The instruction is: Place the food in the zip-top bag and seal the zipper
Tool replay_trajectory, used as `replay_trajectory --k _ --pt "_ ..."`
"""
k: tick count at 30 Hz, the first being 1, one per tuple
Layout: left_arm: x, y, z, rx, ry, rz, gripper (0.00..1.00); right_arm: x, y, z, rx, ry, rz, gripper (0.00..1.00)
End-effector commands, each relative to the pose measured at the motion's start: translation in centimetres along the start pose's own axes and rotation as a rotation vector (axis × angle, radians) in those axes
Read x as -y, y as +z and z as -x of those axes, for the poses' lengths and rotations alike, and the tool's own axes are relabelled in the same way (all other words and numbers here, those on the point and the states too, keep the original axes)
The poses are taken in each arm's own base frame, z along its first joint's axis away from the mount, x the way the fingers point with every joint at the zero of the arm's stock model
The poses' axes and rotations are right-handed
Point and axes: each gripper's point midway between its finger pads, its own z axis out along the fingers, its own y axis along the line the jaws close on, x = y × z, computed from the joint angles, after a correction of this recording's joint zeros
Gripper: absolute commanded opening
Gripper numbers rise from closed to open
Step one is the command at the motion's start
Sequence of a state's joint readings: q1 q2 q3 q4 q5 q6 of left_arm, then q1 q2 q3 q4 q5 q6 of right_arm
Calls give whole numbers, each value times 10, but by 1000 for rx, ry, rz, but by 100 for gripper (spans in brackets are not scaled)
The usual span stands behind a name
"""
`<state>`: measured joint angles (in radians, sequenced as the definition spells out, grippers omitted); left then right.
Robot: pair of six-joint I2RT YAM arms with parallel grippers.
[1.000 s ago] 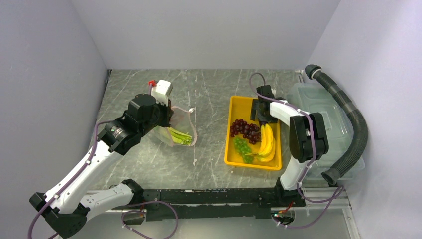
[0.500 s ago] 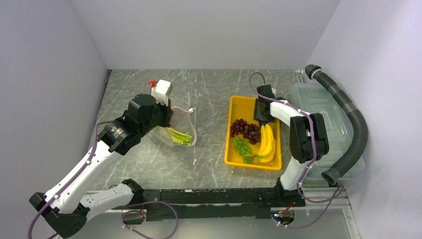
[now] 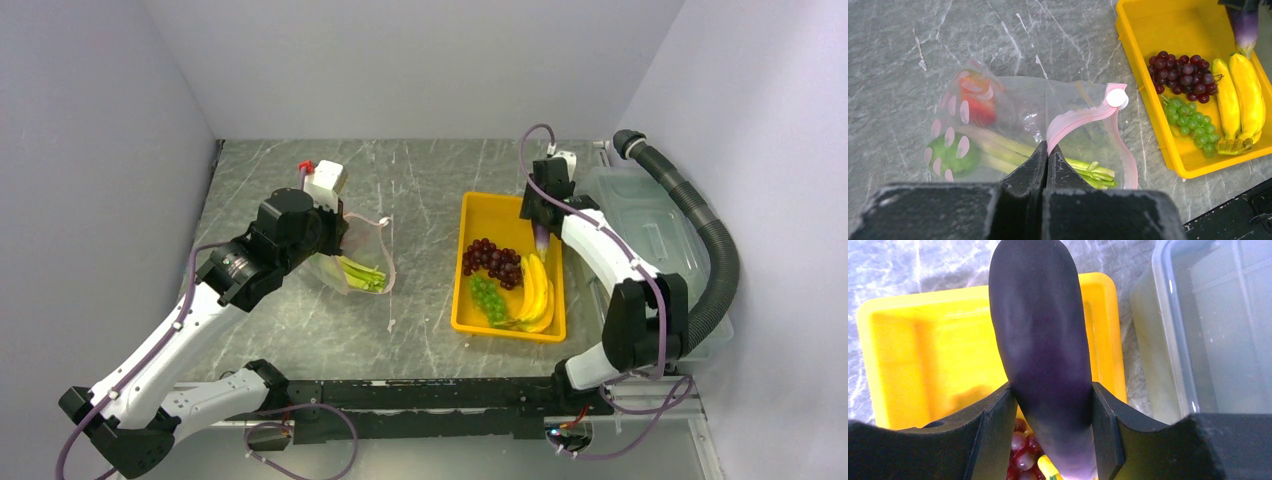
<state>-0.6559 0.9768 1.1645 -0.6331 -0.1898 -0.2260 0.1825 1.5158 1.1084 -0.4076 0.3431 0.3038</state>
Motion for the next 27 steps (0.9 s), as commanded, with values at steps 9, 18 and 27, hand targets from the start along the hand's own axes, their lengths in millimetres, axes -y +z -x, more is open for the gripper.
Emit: replay_trajectory --k 9,18,27 --pt "-1 -5 13 50 -16 3 0 -43 -73 42 191 -14 218 21" --pt "-1 -3 12 45 -15 3 0 -98 -146 24 215 -140 523 24" --pt "0 -1 11 38 -15 1 0 -132 -226 -8 171 -243 930 24"
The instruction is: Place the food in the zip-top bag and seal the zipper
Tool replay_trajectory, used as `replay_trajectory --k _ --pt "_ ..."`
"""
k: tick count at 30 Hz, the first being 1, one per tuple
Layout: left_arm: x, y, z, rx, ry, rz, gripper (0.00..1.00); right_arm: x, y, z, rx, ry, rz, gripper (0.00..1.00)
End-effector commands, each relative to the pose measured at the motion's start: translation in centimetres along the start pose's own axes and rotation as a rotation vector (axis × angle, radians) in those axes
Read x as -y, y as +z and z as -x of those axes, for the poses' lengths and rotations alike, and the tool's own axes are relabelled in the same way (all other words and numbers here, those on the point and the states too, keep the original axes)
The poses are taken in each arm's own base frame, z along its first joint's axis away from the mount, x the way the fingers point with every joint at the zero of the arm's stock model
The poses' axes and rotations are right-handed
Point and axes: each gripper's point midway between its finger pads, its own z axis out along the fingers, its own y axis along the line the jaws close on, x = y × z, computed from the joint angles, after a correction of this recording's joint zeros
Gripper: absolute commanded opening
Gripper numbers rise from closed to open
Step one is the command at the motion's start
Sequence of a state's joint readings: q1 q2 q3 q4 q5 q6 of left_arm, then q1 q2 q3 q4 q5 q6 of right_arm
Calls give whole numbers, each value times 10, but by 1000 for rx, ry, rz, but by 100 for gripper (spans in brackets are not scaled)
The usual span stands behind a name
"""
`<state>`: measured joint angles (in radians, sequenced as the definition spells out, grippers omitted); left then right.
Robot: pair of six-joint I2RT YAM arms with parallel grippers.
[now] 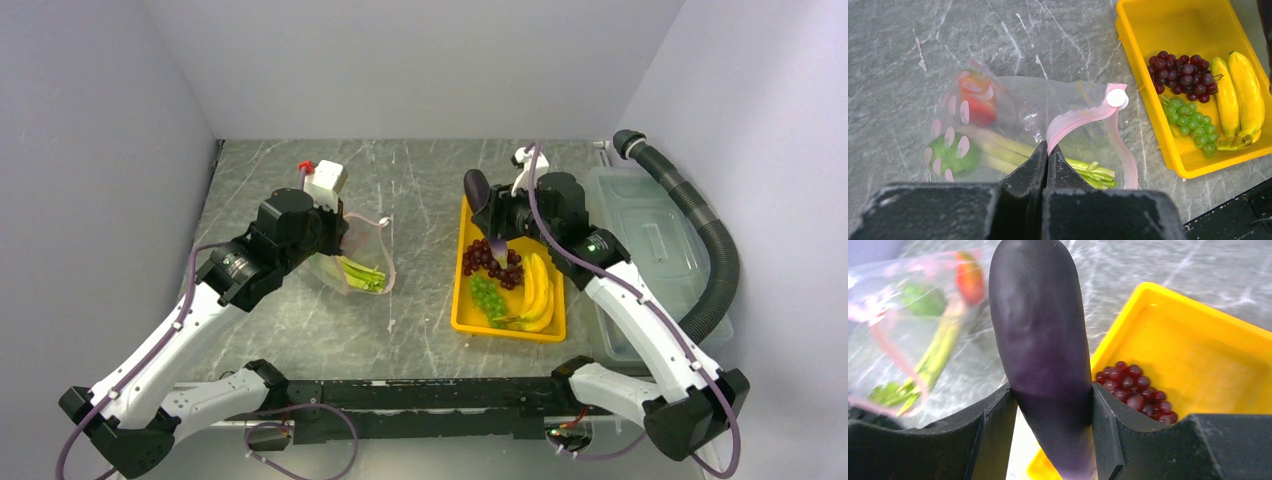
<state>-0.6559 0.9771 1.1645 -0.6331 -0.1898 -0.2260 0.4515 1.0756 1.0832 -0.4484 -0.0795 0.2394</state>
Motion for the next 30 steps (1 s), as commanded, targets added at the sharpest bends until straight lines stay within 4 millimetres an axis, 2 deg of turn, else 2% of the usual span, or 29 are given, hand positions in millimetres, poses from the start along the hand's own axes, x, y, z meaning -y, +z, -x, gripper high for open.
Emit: replay_trajectory --k 1,9,12,21,30 --pt "0 -2 11 39 -17 1 0 -48 -22 -9 -40 -40 248 24" --pt "0 0 9 32 -17 4 0 -91 -52 -16 -64 -71 455 24" --pt "0 1 10 32 -17 5 0 -103 -58 -19 -82 -73 501 24" --pt "0 0 10 33 -18 5 0 -141 -54 -34 -174 -96 573 24" --pt "-1 -1 10 34 -17 7 0 -182 -36 -50 -263 -141 571 24"
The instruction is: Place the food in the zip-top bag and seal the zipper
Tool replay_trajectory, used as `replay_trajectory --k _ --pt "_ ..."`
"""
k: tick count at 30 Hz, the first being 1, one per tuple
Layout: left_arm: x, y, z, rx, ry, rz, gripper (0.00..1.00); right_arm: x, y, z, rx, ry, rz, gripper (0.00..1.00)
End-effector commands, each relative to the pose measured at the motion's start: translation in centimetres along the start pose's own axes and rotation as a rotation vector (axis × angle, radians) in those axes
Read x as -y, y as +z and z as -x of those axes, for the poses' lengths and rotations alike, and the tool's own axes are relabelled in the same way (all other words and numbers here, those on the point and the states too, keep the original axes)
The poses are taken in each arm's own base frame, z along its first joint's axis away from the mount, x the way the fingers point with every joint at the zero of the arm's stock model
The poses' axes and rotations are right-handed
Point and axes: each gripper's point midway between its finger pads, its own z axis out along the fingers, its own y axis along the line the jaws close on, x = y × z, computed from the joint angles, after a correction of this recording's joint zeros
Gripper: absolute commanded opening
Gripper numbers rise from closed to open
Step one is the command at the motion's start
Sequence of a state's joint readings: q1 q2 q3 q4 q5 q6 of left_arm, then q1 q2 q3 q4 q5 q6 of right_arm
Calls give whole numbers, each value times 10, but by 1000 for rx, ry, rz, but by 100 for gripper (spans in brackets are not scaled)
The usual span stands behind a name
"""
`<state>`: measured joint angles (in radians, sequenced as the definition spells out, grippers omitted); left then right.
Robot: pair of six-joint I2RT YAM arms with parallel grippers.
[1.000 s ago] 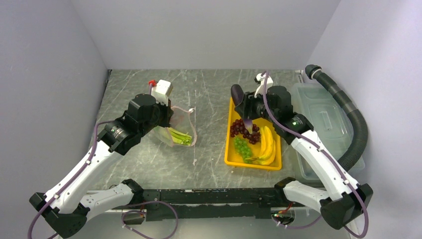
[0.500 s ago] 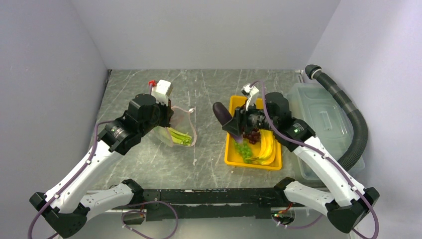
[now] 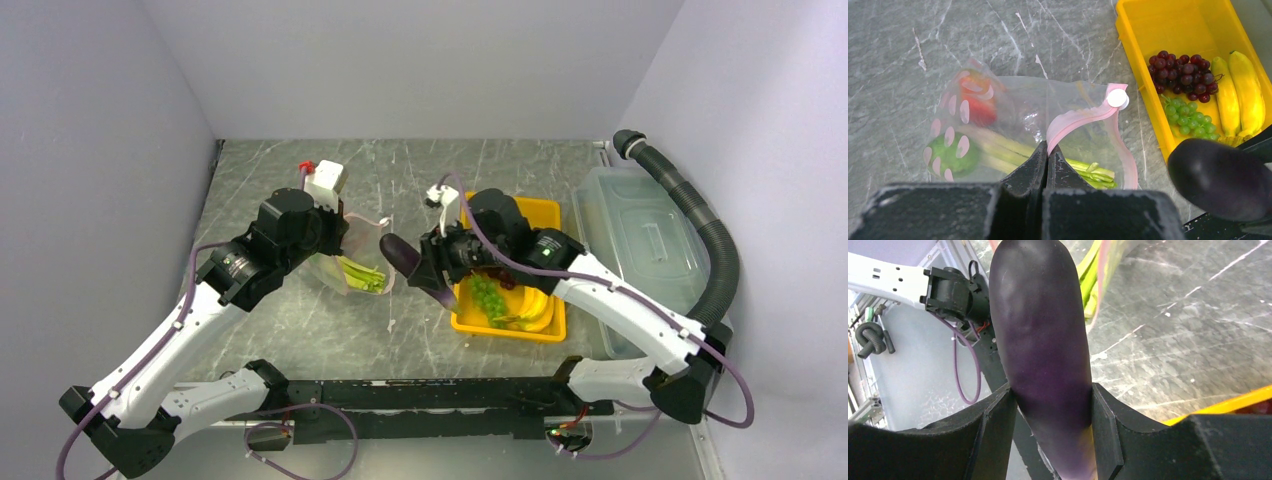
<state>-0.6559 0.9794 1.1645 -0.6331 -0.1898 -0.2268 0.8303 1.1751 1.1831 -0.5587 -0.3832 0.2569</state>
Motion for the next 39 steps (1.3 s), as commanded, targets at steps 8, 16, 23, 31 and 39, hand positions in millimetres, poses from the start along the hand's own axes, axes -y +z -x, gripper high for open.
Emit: replay_trajectory --k 8,16,23,31,39 --pt "0 -2 10 36 -17 4 0 -22 42 27 -50 0 -82 26" --pt "0 -4 12 45 -19 2 0 -10 72 26 -119 15 -195 30" --pt "0 -5 13 46 -20 -3 0 -3 94 31 -125 31 -249 41" --pt "1 -5 13 45 -19 -5 0 -4 111 41 -103 30 -257 60" --pt "0 -5 13 45 -20 -1 0 -4 104 54 -35 14 -268 74"
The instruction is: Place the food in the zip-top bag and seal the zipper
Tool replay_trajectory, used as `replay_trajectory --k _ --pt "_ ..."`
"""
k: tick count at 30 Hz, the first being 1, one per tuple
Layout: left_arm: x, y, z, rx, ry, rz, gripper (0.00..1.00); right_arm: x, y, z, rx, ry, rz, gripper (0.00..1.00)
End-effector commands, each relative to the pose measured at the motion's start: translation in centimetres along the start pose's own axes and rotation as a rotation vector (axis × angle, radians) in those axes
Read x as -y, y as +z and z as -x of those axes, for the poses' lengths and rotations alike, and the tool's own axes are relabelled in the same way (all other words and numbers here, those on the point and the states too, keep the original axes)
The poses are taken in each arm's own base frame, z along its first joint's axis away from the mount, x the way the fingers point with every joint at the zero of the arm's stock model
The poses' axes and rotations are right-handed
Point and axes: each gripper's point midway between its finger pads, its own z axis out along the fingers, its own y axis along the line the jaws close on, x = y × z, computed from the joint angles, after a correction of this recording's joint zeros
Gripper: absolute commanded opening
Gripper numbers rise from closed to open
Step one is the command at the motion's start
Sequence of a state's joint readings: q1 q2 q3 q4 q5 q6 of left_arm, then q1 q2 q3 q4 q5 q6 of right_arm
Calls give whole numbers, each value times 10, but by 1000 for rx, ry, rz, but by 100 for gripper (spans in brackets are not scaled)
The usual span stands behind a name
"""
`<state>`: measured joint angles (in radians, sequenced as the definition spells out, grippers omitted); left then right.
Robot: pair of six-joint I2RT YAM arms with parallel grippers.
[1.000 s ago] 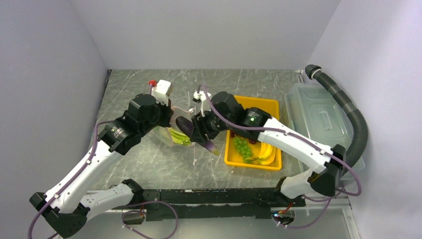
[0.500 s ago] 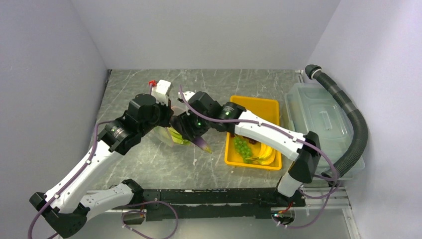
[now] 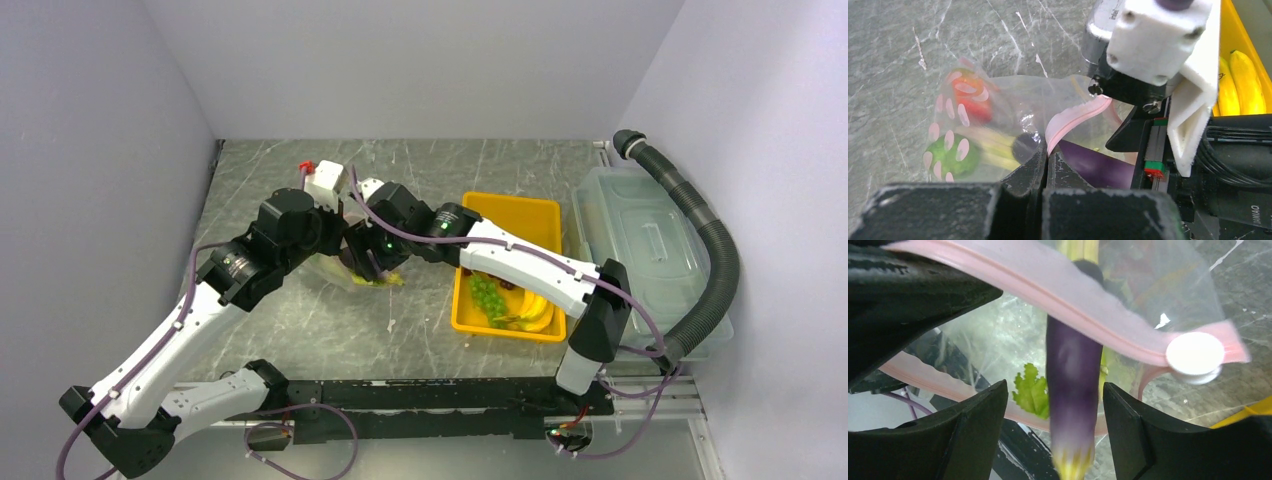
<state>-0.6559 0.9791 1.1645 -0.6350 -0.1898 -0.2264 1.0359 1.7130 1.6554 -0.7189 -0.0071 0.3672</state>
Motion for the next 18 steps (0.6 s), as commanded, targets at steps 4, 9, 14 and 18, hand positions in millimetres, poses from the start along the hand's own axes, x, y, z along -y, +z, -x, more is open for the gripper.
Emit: replay_trajectory --k 4,9,14,18 --pt "0 -4 13 47 -20 1 0 -3 -35 34 193 17 5 74" --pt "0 -3 12 41 -19 1 0 2 -57 27 260 33 17 72" --pt "0 -2 12 40 -18 1 0 5 -72 16 306 38 42 64" --pt "0 -2 11 39 -19 2 0 22 -87 4 345 62 -16 61"
